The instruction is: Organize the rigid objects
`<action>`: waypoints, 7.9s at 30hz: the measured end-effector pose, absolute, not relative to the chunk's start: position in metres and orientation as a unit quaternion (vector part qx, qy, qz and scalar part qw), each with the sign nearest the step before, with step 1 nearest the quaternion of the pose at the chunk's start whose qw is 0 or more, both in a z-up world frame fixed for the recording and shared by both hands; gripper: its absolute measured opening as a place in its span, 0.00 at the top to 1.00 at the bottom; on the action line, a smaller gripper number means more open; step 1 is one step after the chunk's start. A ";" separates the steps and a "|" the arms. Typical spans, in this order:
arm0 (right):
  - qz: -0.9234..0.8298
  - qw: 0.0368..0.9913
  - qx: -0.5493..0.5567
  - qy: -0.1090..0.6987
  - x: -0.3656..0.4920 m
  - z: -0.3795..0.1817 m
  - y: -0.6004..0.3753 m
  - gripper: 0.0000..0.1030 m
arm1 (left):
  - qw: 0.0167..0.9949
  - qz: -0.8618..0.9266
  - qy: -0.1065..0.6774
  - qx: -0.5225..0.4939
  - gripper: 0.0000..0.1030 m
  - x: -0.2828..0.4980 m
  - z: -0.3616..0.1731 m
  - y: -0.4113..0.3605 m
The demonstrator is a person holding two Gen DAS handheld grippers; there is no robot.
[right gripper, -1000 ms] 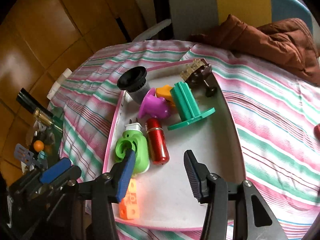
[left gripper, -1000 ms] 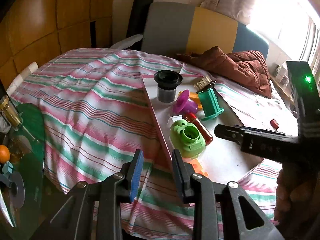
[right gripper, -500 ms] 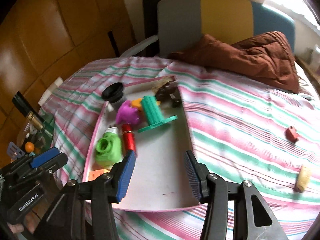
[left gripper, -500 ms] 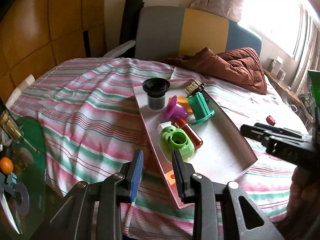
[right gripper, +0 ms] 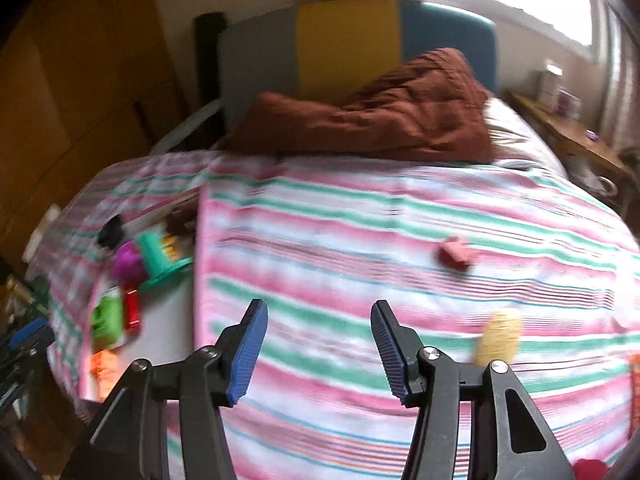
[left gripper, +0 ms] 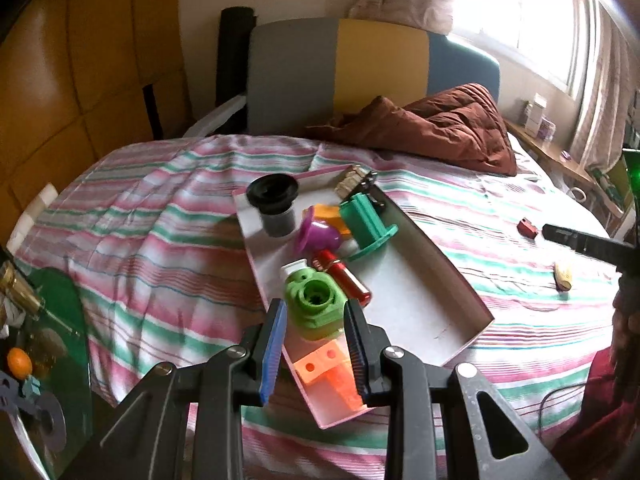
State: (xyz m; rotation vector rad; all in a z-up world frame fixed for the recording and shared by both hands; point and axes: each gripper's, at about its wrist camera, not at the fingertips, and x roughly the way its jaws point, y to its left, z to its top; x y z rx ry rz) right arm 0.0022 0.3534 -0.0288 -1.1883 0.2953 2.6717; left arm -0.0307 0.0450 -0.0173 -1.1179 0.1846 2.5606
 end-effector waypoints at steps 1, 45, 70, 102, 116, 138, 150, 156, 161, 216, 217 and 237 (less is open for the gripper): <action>0.904 0.114 -0.400 0.103 0.005 -0.028 0.366 0.45 | 0.174 0.900 0.069 -0.393 0.71 -0.031 -0.017 0.050; 0.813 0.282 -0.296 0.414 0.094 -0.059 0.544 0.32 | 0.448 0.741 0.210 -0.454 0.35 -0.091 -0.080 0.430; 0.798 0.251 -0.389 0.385 0.061 -0.087 0.533 0.31 | 0.410 0.773 0.185 -0.447 0.52 -0.060 -0.084 0.357; 0.812 0.228 -0.517 0.146 0.013 -0.121 0.478 0.57 | 0.359 0.840 0.096 -0.395 0.52 -0.011 -0.016 0.194; 0.816 0.227 -0.518 0.119 0.011 -0.121 0.470 0.55 | 0.311 0.861 0.084 -0.393 0.52 -0.013 -0.016 0.143; 0.818 0.228 -0.522 0.078 0.008 -0.122 0.461 0.56 | 0.214 0.878 0.013 -0.428 0.52 -0.025 -0.027 0.029; 0.818 0.226 -0.525 0.071 0.008 -0.121 0.460 0.57 | 0.245 0.858 -0.011 -0.451 0.52 -0.024 -0.037 0.035; 0.817 0.227 -0.525 0.067 0.009 -0.121 0.457 0.57 | 0.276 0.844 -0.005 -0.460 0.52 -0.032 -0.041 0.062; 0.817 0.227 -0.526 0.064 0.008 -0.121 0.457 0.57 | 0.284 0.831 0.000 -0.478 0.52 -0.039 -0.054 0.078; 0.823 0.146 -0.536 0.117 0.012 -0.114 0.424 0.57 | 0.200 0.882 0.039 -0.425 0.51 -0.030 -0.029 0.047; 0.824 0.138 -0.537 0.120 0.011 -0.113 0.418 0.57 | 0.199 0.882 0.039 -0.426 0.51 -0.030 -0.030 0.046; 0.874 0.013 -0.479 0.085 -0.038 -0.060 0.299 0.83 | 0.165 0.884 0.008 -0.437 0.51 -0.033 -0.040 0.011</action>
